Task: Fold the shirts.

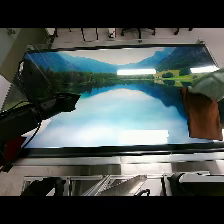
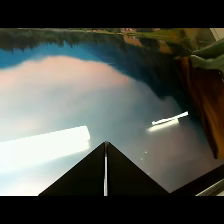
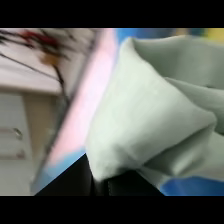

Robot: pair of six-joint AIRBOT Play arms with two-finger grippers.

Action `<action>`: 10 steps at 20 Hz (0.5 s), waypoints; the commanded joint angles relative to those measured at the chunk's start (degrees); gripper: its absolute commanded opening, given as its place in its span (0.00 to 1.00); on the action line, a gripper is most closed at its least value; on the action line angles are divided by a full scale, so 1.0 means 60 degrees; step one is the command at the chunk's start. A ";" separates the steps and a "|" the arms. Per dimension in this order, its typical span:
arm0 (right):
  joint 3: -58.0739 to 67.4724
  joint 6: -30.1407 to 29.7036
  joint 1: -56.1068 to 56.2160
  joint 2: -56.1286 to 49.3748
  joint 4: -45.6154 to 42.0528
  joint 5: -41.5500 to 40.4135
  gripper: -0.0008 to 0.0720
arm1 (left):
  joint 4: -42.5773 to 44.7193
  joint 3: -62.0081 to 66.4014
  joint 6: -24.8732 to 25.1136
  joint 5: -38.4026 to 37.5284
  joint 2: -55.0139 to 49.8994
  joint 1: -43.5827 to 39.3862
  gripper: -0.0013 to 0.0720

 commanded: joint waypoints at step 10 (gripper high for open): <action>0.2637 -0.3432 0.0164 -0.3144 0.1836 -0.3100 0.04 | -0.0055 -0.0029 0.0000 -0.0401 -0.0007 -0.0015 0.03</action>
